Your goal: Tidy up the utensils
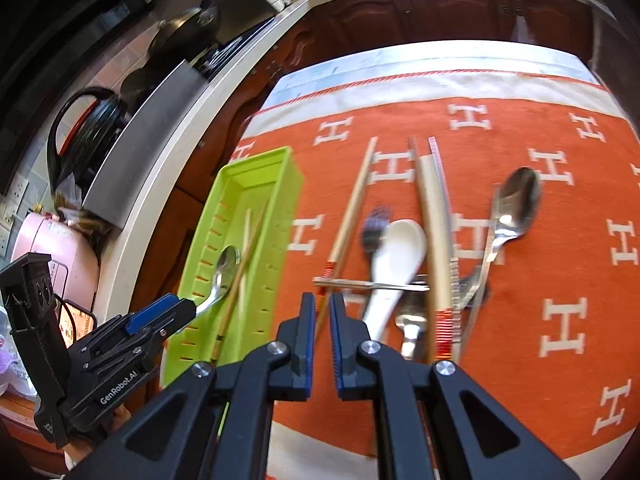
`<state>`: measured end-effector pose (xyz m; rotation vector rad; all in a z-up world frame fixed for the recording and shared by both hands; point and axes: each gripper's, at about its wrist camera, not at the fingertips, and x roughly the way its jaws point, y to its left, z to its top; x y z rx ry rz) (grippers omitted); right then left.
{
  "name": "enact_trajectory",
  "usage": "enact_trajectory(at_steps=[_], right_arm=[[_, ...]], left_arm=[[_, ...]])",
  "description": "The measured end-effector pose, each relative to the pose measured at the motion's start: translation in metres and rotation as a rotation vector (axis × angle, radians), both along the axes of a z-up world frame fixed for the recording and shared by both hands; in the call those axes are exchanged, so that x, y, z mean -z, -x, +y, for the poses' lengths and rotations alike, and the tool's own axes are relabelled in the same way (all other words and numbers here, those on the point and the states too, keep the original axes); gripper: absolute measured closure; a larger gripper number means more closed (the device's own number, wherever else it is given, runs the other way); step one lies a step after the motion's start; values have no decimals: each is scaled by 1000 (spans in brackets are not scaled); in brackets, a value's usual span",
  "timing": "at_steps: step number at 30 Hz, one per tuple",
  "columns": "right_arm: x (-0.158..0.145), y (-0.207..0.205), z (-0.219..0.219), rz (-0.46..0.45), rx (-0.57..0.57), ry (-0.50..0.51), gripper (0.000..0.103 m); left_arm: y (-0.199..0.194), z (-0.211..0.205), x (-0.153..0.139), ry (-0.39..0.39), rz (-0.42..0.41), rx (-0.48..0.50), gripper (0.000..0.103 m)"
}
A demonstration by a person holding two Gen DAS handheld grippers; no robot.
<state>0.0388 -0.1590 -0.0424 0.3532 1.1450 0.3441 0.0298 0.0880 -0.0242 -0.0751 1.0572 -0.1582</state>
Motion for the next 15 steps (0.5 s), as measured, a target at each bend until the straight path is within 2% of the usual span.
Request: enact_trajectory(at_steps=[8,15], right_arm=[[-2,2,-37,-36,64,9,96],[11,-3,-66,-24,117,7,96]], left_arm=[[-7,-42,-5,15,-13,97,74],[-20,-83,2,41,8,182,74]])
